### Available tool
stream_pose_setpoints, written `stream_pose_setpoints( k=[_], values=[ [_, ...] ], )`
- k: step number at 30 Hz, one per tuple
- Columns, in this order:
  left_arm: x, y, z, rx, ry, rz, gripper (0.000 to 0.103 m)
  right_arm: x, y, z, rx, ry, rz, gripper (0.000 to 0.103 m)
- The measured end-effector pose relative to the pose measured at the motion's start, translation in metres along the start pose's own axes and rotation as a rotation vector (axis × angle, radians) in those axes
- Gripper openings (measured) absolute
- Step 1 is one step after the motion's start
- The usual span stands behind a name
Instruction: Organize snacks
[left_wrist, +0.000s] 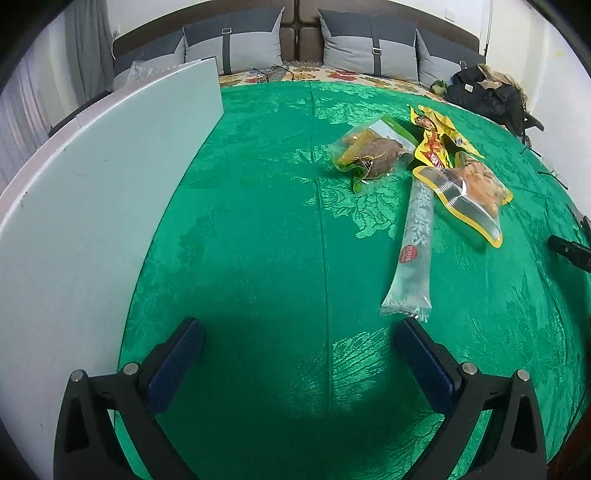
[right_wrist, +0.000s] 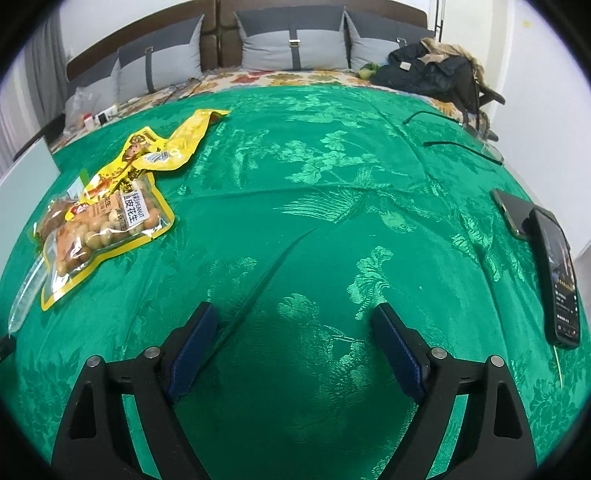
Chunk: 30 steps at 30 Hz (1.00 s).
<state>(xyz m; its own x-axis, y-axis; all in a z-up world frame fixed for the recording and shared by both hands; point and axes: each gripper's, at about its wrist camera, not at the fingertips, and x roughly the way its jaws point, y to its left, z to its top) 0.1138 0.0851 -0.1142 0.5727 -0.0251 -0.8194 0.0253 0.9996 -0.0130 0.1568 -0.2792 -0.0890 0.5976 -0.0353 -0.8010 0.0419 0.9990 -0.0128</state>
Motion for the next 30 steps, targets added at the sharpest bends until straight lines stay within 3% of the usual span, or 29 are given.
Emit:
stream_pose_setpoints(
  k=[13,21,26,30],
  values=[
    [0.000,-0.001,-0.002,0.006,0.000,-0.001,0.103,0.001,-0.001,0.000,0.003,0.004,0.006,0.092],
    [-0.020,-0.007,-0.012,0.087,0.101,-0.065,0.103,0.001,-0.001,0.000,0.003,0.005,0.005,0.092],
    [-0.023,-0.037,0.029,0.196,0.065,-0.130,0.103,0.001,-0.001,0.000,0.003,0.005,0.005,0.092],
    [0.009,-0.060,0.060,0.222,0.125,-0.162,0.102,0.001,-0.001,0.000,0.002,0.005,0.005,0.092]
  ],
)
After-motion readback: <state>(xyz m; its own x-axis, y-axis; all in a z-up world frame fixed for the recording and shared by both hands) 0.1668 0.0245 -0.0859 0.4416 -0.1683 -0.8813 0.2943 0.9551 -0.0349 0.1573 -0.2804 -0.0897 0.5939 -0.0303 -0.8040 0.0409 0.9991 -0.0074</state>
